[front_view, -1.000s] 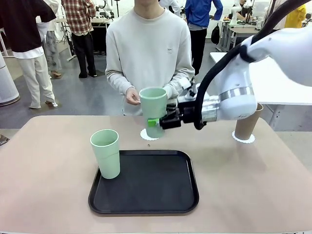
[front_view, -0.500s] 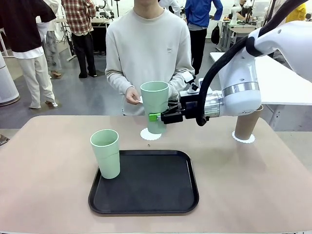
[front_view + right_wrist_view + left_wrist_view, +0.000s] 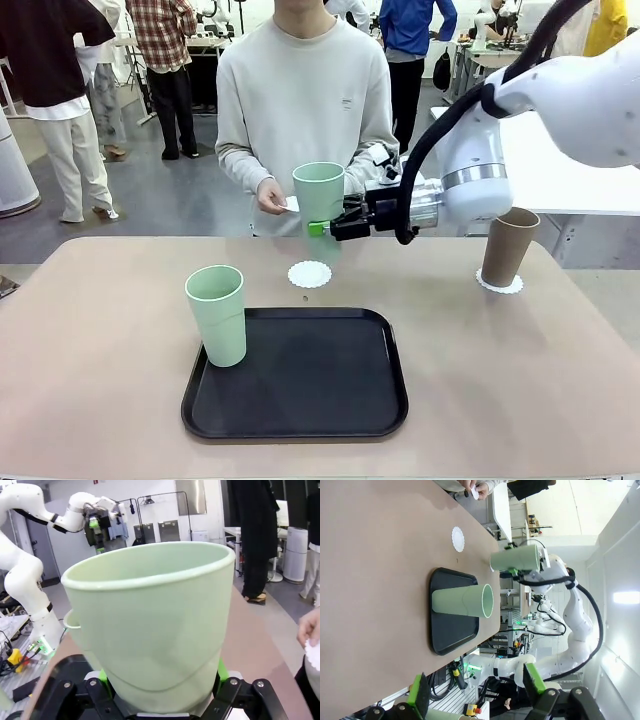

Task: Place coasters on the table and set cups on them.
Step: Take one Reusable plastic cup from the Flat Tray and place it on a coaster set by the human.

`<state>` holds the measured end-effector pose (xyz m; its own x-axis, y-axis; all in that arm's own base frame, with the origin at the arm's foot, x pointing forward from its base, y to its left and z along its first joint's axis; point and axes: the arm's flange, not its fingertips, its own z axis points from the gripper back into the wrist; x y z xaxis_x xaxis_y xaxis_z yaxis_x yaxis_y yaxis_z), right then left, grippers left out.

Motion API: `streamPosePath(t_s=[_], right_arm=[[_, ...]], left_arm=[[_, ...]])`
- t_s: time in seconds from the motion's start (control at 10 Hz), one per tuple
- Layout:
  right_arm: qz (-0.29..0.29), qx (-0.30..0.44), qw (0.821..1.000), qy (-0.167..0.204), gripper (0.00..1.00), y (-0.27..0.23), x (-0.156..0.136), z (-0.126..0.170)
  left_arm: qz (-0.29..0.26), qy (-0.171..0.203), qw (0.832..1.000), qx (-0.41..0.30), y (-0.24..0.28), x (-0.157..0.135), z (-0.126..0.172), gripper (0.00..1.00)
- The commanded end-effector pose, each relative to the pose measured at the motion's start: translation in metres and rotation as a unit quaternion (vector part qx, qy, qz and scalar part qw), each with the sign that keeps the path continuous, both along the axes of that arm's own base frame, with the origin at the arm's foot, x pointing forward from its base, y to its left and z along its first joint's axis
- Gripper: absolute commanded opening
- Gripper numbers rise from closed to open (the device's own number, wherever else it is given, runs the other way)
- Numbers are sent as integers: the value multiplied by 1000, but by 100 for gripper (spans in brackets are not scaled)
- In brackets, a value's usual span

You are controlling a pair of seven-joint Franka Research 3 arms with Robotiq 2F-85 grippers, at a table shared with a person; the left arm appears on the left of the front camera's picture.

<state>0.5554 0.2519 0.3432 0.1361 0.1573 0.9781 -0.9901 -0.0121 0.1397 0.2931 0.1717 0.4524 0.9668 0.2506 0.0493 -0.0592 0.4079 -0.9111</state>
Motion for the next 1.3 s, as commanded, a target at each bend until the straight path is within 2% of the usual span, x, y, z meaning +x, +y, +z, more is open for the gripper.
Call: streamPosePath(t_s=[0.0, 0.3, 0.5, 0.6, 0.9, 1.2], right_arm=[[22, 12, 1000, -9, 85, 17, 48, -15], [28, 13, 999, -24, 85, 27, 80, -28], [49, 5, 998, -44, 85, 32, 70, -29], [21, 11, 999, -25, 85, 25, 74, -32], [21, 11, 999, -25, 85, 25, 74, -32], [50, 35, 997, -49, 85, 25, 66, -45]], left_arm=[[0, -4, 1000, -3, 1, -1, 1, 100], [0, -4, 1000, -3, 1, -1, 1, 100], [0, -4, 1000, -3, 1, -1, 1, 100], [0, -4, 1000, -3, 1, -1, 1, 100], [0, -4, 1000, -3, 1, -1, 1, 100], [0, -4, 1000, -3, 1, -1, 1, 100]])
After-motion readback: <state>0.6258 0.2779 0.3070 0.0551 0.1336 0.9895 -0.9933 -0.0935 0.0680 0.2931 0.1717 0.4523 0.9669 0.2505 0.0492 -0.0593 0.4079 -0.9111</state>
